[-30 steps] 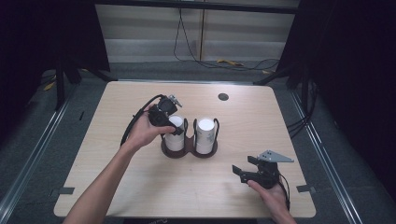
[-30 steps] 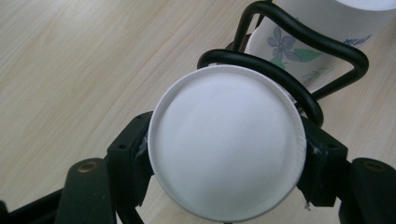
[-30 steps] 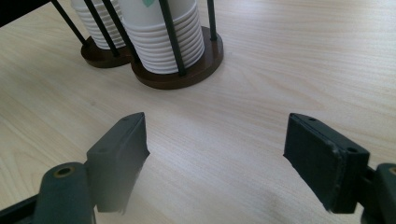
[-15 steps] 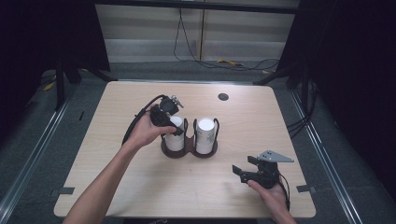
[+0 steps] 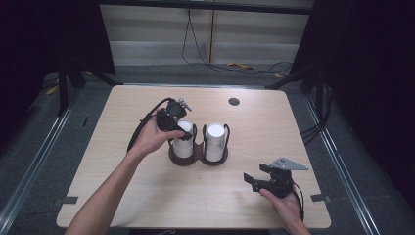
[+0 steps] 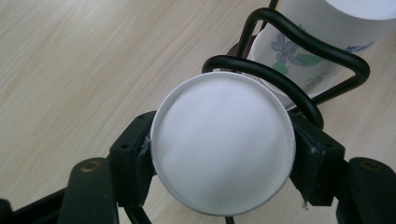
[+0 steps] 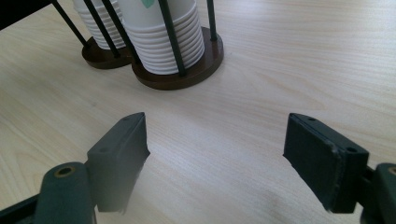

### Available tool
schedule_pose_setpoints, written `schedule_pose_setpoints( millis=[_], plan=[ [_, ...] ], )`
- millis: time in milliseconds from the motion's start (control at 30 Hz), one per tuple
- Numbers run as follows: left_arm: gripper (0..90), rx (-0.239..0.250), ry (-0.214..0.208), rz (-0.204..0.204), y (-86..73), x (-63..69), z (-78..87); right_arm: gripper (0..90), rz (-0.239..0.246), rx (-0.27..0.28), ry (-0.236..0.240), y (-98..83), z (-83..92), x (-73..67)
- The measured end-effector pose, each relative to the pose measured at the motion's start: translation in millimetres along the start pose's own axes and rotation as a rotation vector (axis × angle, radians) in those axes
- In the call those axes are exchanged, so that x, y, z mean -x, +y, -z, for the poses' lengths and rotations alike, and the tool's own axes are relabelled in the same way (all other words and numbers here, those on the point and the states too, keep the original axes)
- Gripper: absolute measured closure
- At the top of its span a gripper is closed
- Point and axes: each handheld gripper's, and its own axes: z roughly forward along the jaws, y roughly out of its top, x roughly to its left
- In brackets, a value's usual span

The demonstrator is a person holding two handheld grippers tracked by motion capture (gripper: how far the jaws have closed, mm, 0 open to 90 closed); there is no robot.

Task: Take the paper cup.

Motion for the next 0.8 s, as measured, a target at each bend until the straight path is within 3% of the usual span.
schedule_pose_setpoints(
  millis=[700,800],
  plan=[
    [35.1,0.028,-0.007,0.002,-0.6,-2.0,10.8,21.5,-0.005,-0.003,0.003,0.1,-1.5,0.1],
    [34.7,0.017,-0.005,-0.016,1.5,-0.8,10.1,21.5,-0.002,-0.007,0.007,0.1,-1.9,-0.2]
  ],
)
